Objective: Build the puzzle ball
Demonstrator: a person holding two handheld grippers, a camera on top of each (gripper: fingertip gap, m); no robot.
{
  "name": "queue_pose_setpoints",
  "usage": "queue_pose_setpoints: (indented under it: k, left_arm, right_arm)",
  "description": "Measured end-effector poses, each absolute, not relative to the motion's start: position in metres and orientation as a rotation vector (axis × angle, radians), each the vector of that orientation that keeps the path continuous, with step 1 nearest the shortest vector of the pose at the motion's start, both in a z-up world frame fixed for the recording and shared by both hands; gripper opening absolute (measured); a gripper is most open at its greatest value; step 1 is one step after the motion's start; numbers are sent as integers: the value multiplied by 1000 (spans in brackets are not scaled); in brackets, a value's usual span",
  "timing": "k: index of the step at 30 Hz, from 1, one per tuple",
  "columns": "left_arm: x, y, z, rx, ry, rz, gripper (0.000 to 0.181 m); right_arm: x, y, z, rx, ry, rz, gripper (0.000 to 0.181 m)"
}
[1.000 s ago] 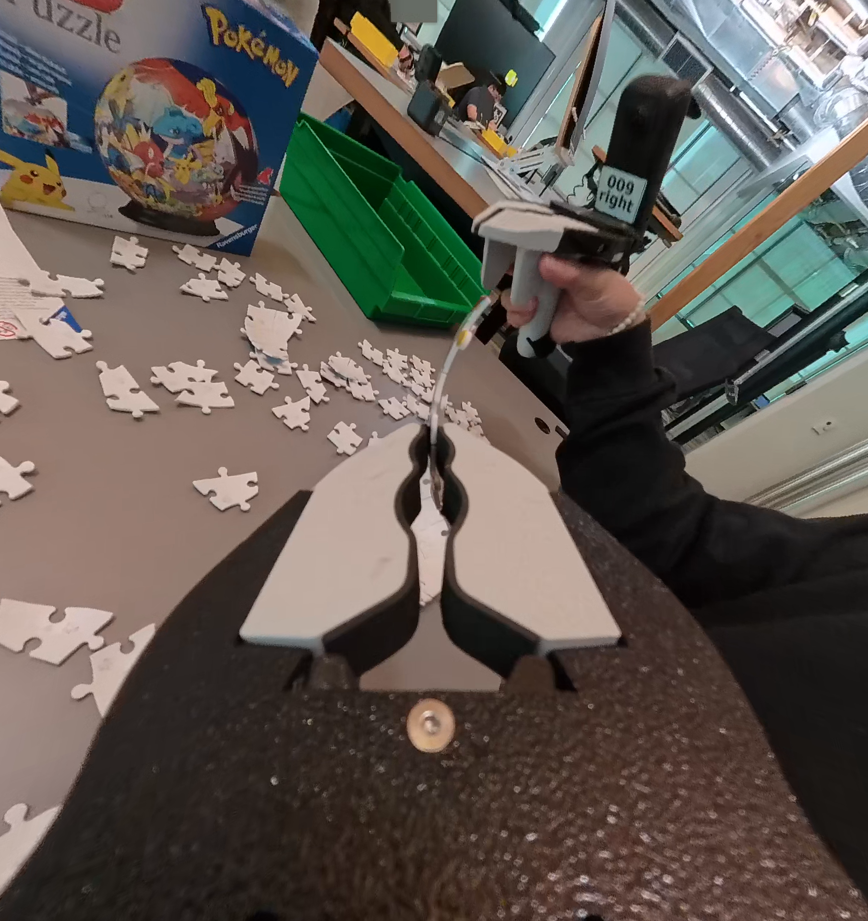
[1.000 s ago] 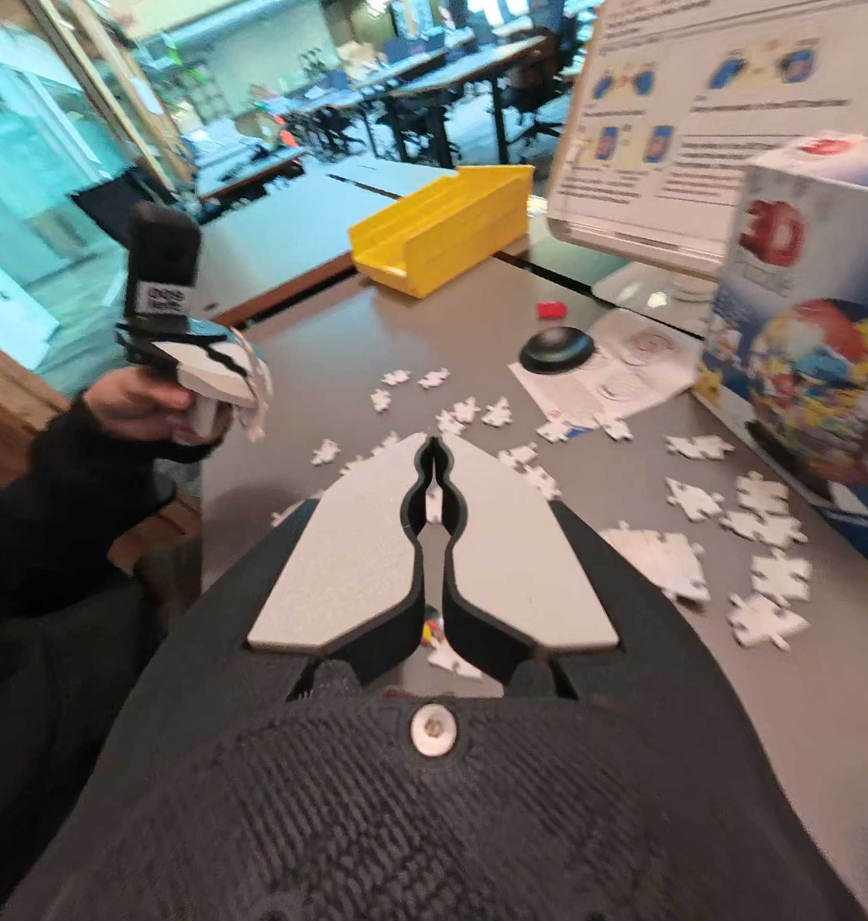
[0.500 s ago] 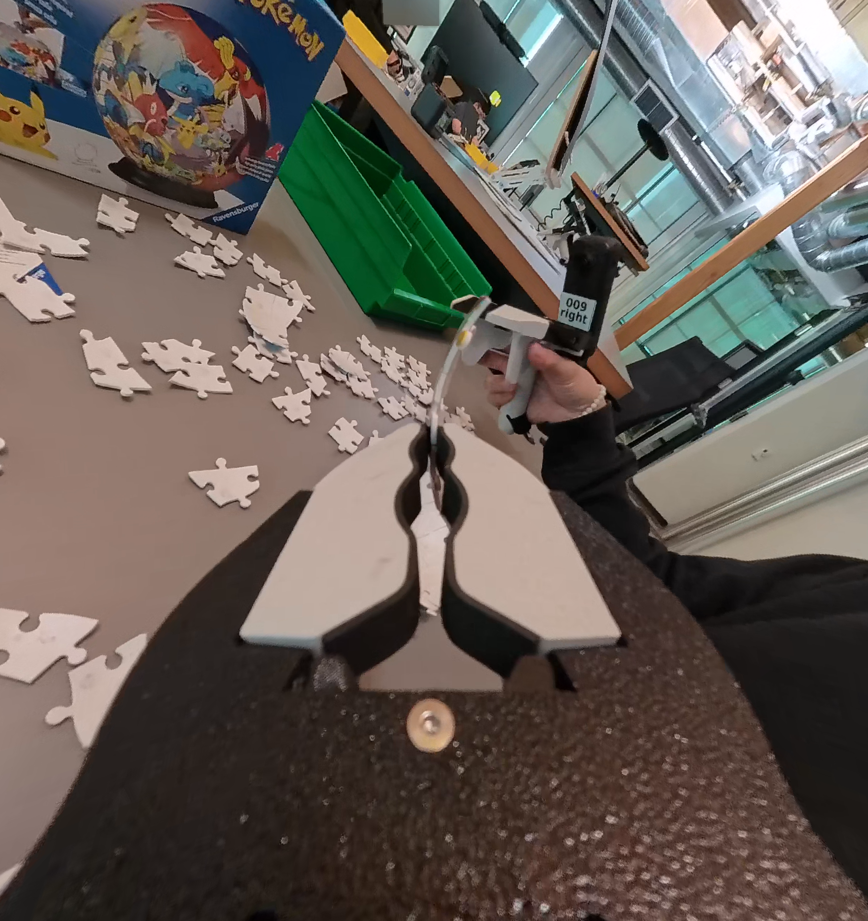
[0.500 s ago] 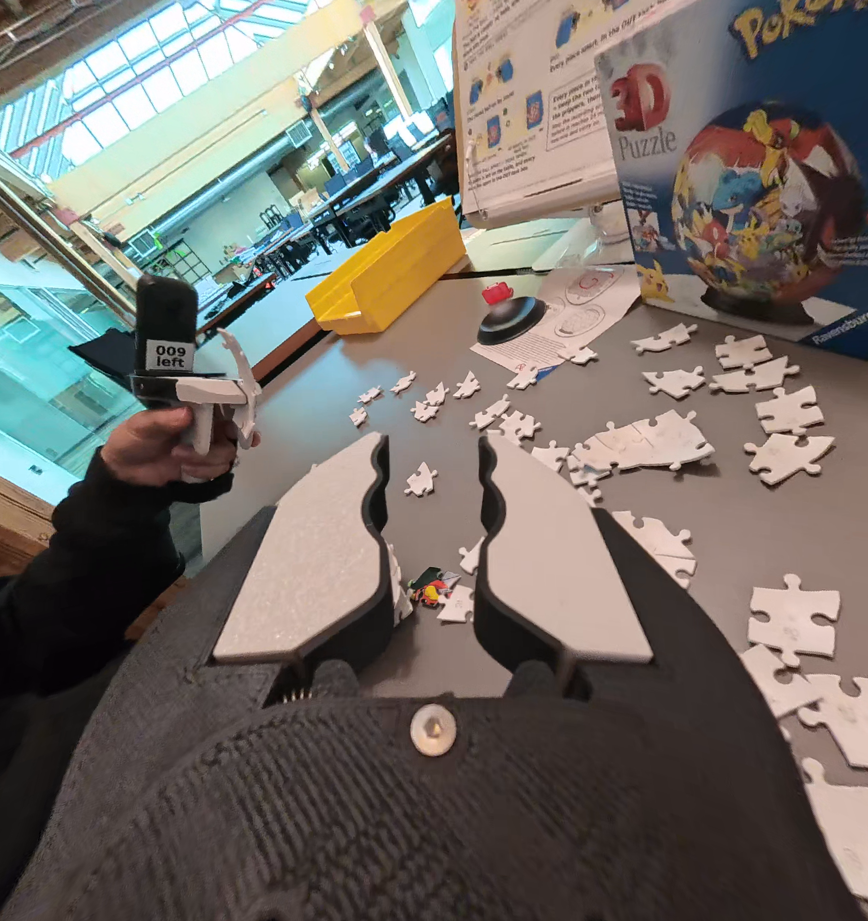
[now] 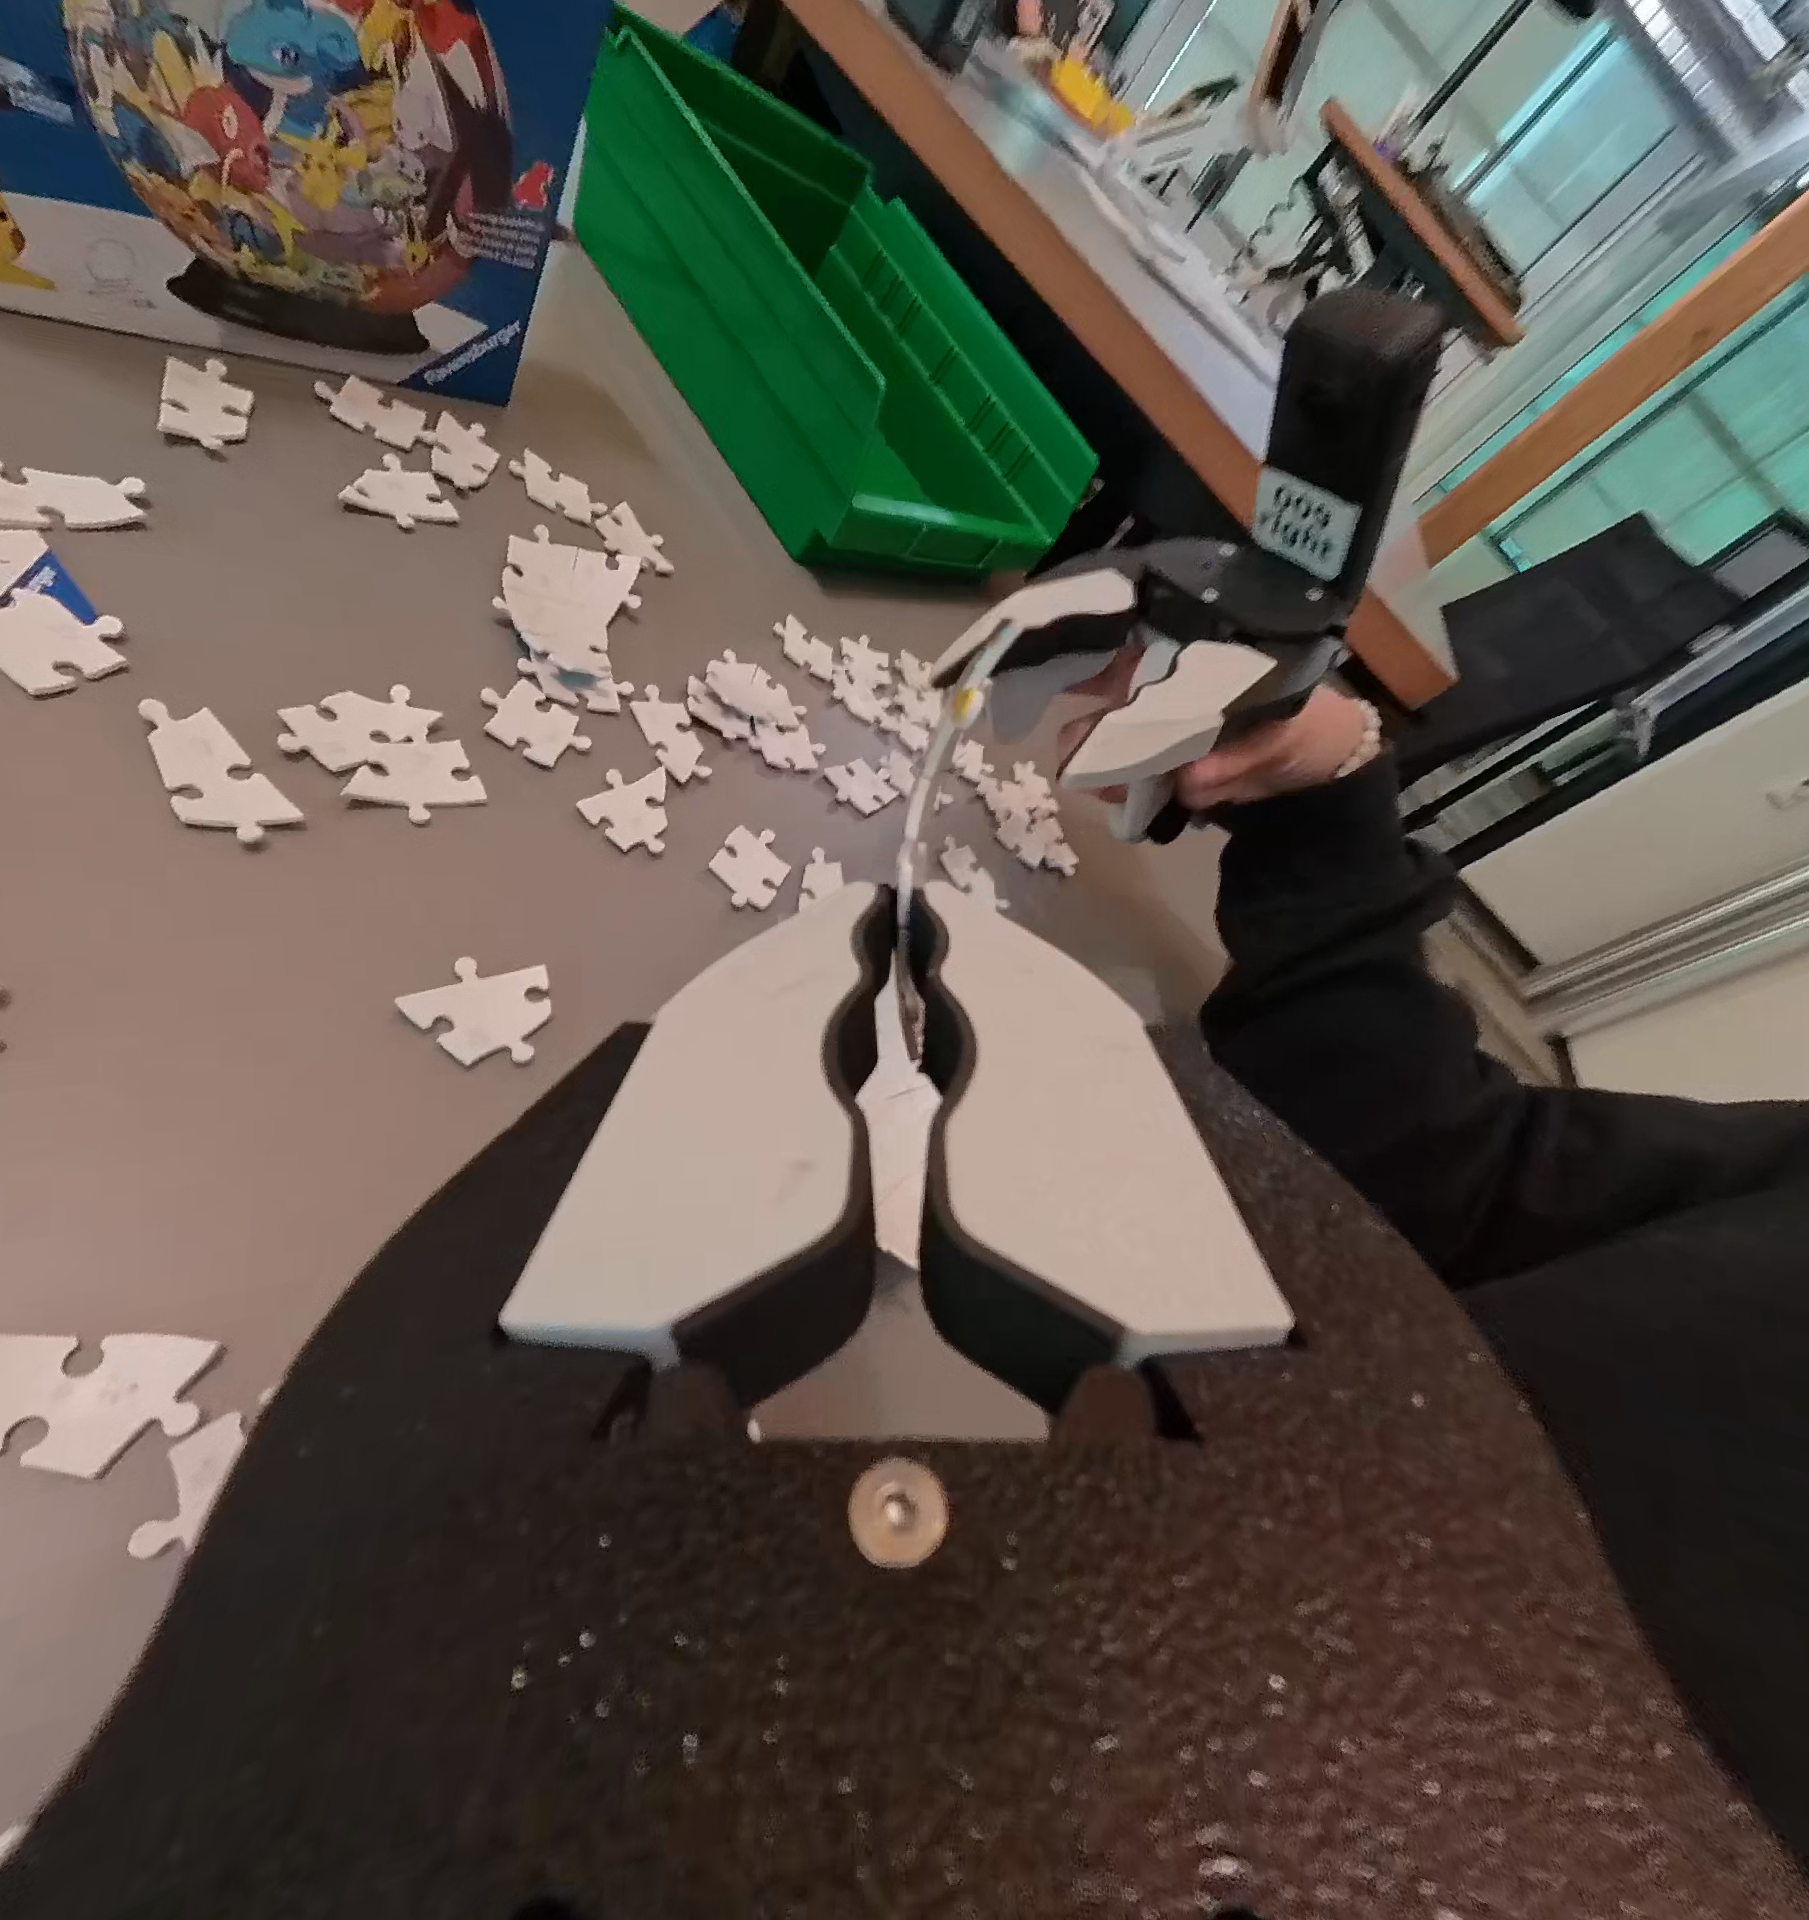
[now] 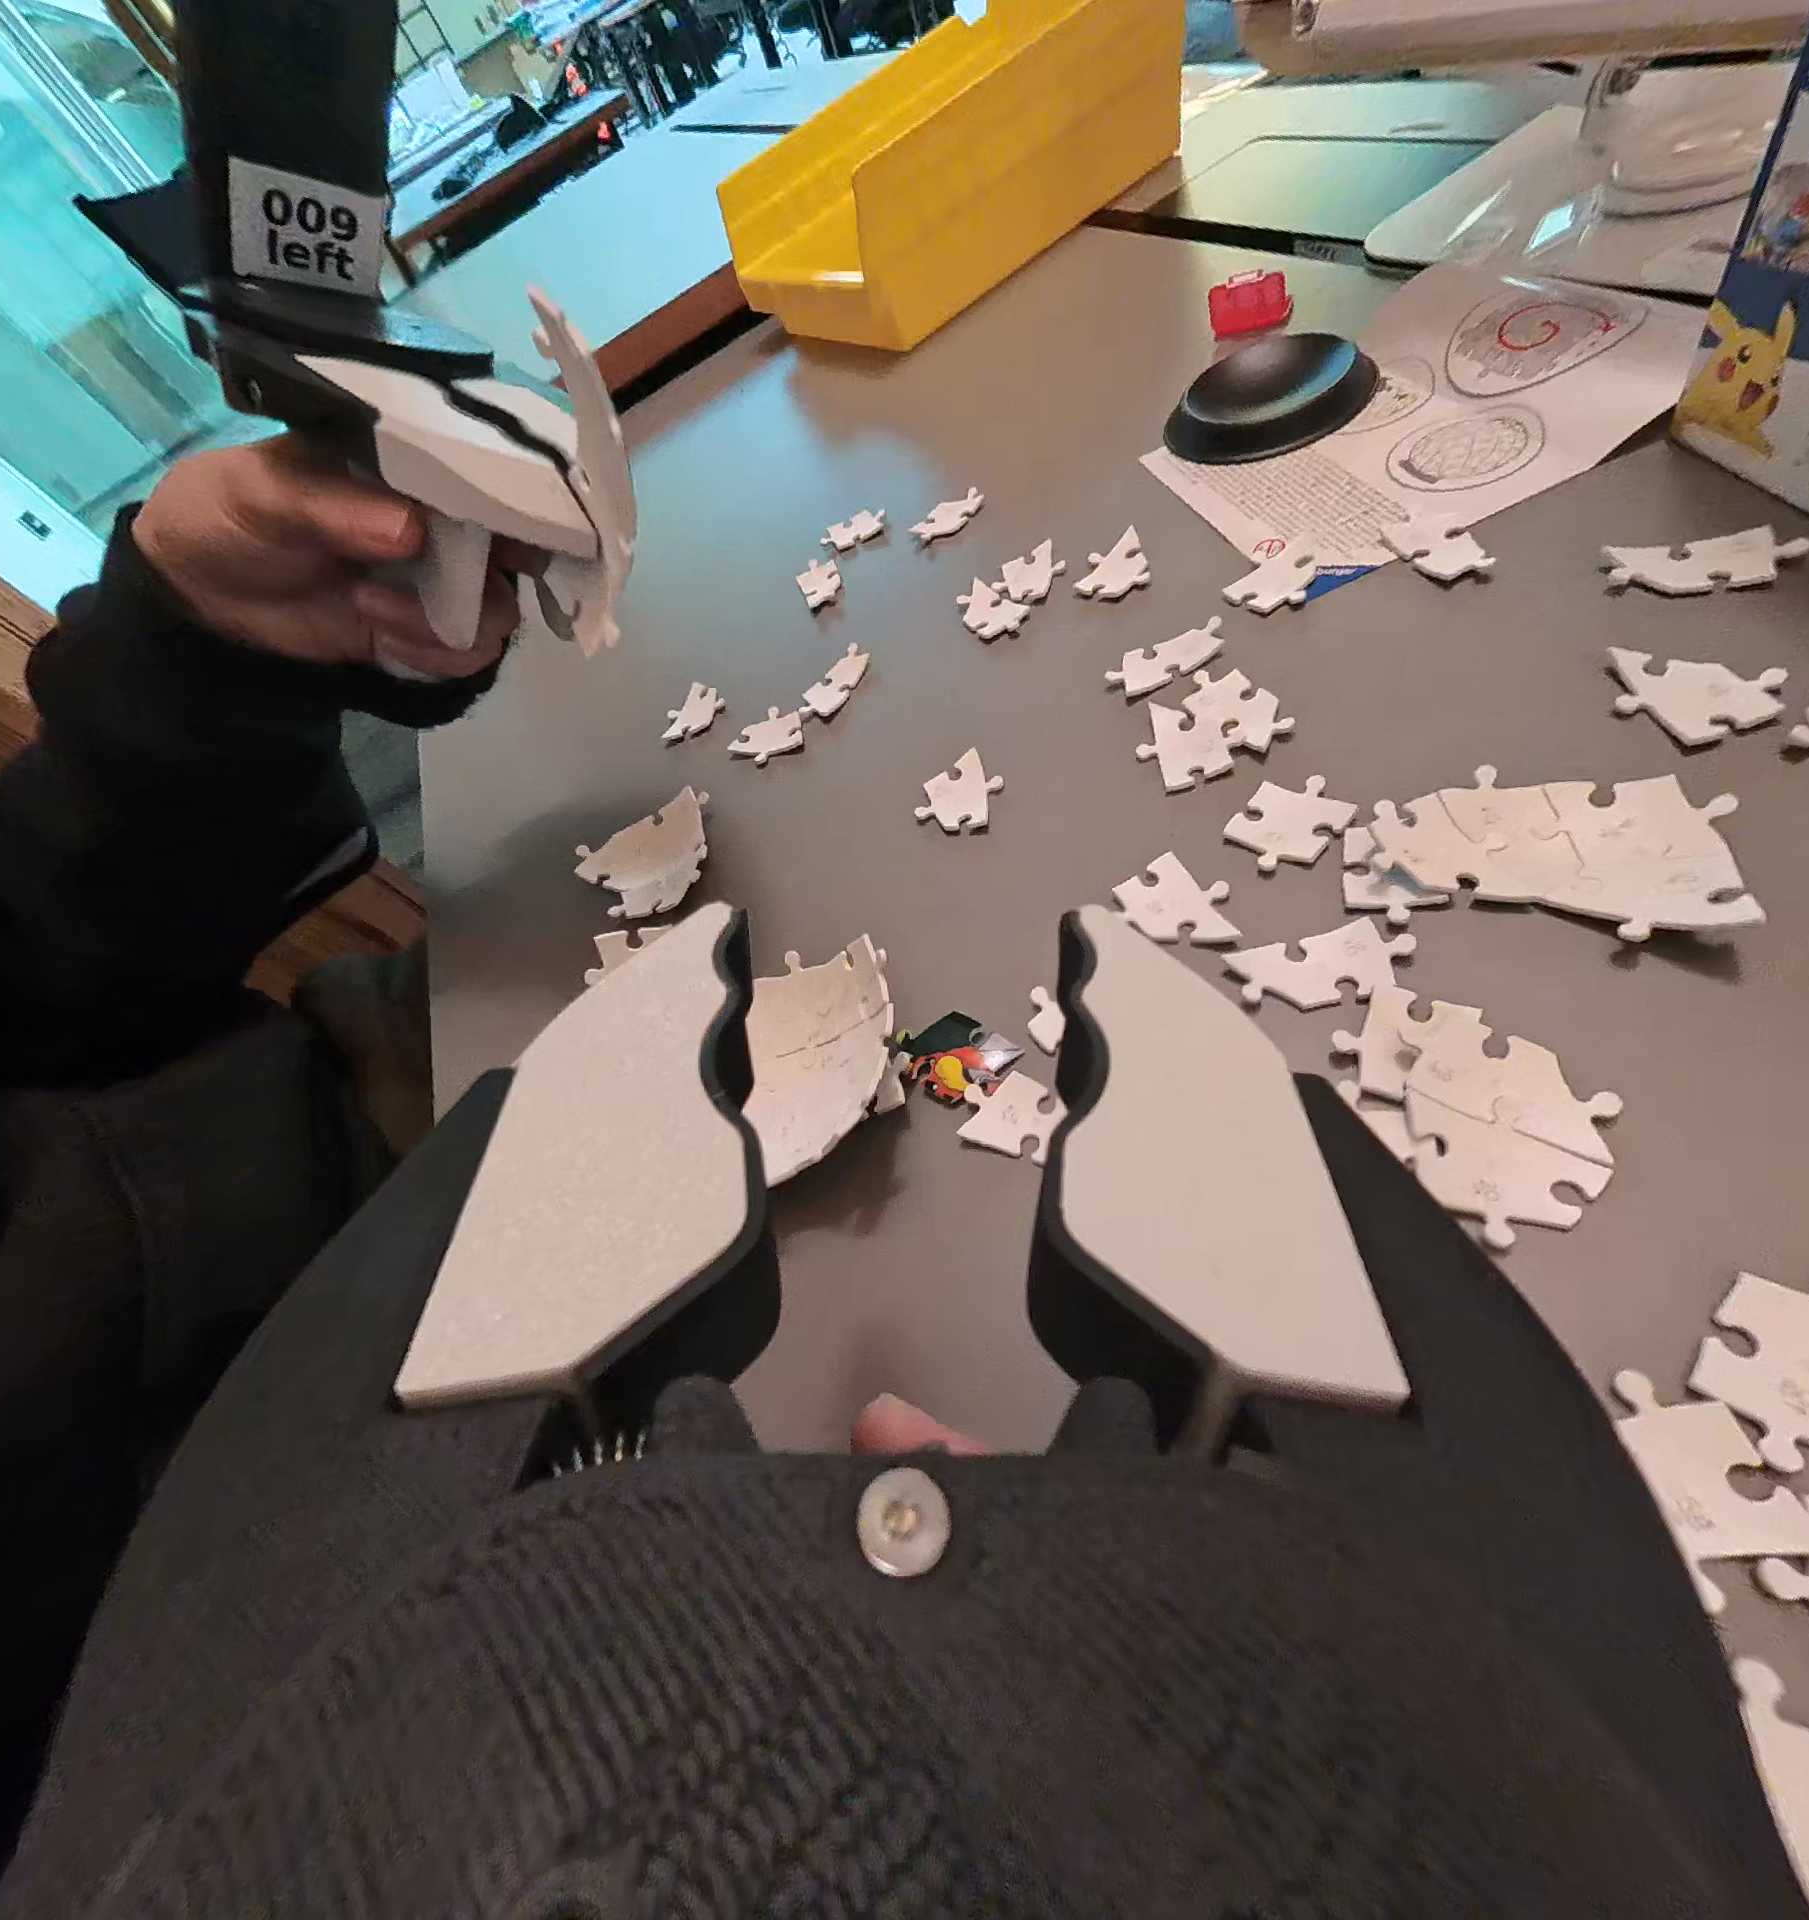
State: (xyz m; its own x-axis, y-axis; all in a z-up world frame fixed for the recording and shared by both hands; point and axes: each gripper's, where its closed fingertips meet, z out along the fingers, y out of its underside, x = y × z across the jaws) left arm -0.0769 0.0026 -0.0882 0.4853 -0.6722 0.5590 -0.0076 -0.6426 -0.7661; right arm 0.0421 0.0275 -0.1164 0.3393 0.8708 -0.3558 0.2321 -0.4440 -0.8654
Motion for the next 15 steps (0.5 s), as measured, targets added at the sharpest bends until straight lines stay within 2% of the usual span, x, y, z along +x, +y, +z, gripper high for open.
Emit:
queue_pose_setpoints:
  k: [10,15]
  left_arm:
    - [-60,-14,-101,-2056,674,-1053,2]
    - [-58,-14,-111,-2061,624,-1098,2]
  right_arm:
    - [31,25,-104,-1765,-1073,956,52]
    - [32,26,-130,-1863,-1163,874,52]
